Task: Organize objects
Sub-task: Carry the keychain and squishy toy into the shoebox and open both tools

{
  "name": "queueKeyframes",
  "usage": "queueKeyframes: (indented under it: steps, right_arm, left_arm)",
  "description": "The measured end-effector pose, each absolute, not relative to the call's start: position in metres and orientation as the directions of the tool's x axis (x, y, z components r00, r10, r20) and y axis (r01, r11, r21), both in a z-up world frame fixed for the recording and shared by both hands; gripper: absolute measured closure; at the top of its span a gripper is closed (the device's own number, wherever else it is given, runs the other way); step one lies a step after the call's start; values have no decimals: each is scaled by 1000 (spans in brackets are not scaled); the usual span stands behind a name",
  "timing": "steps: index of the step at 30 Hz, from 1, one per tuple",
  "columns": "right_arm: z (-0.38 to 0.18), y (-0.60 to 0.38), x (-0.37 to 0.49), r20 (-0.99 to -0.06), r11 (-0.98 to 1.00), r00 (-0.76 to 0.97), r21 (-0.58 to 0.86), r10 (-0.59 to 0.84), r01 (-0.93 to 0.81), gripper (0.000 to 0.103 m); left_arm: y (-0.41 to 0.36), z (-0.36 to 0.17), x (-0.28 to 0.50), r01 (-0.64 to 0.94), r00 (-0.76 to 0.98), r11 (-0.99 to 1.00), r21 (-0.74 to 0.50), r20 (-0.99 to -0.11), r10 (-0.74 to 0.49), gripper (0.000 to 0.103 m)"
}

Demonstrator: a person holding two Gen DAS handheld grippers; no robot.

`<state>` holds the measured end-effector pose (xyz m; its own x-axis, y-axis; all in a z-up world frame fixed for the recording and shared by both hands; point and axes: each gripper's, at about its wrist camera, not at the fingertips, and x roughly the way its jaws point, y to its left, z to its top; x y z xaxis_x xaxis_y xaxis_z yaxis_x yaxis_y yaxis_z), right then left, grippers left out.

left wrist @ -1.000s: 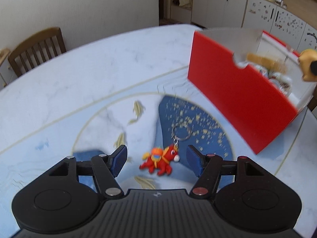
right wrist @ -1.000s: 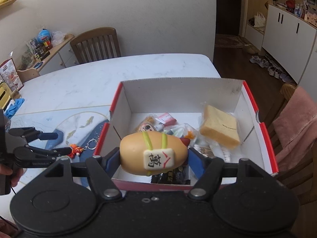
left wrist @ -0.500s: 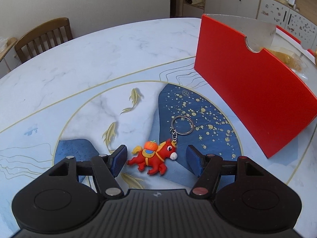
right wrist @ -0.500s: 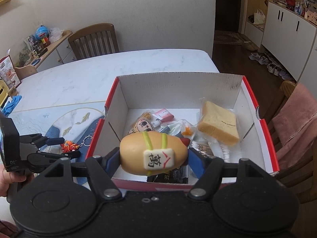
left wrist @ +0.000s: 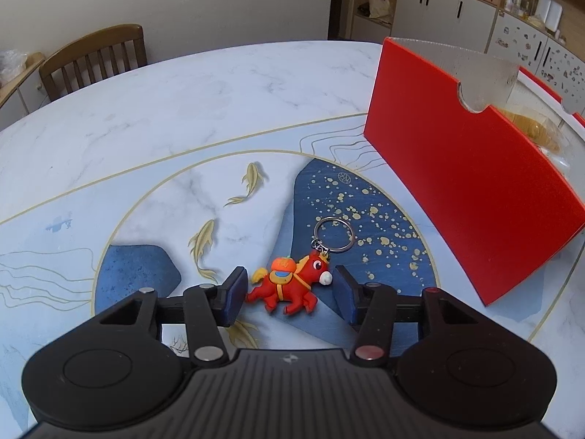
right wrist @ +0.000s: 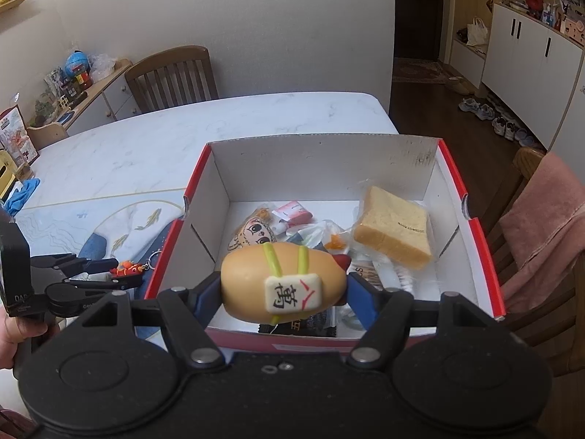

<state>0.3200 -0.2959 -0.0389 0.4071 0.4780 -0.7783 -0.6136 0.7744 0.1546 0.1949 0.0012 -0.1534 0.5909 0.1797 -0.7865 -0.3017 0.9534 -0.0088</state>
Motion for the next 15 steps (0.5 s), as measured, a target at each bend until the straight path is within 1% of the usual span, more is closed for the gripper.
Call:
queueKeyframes:
  steps: [8, 15]
  right_arm:
    - [-36, -305, 326, -766, 770, 415, 160, 491, -617, 32]
    - [-33, -311, 330, -754, 766, 421, 166, 504, -621, 32]
  left_arm:
    - [-10, -126, 184, -303, 629, 952, -47, -760, 162, 54]
    - [-25, -81, 176, -270, 695, 957, -107, -709, 117, 54]
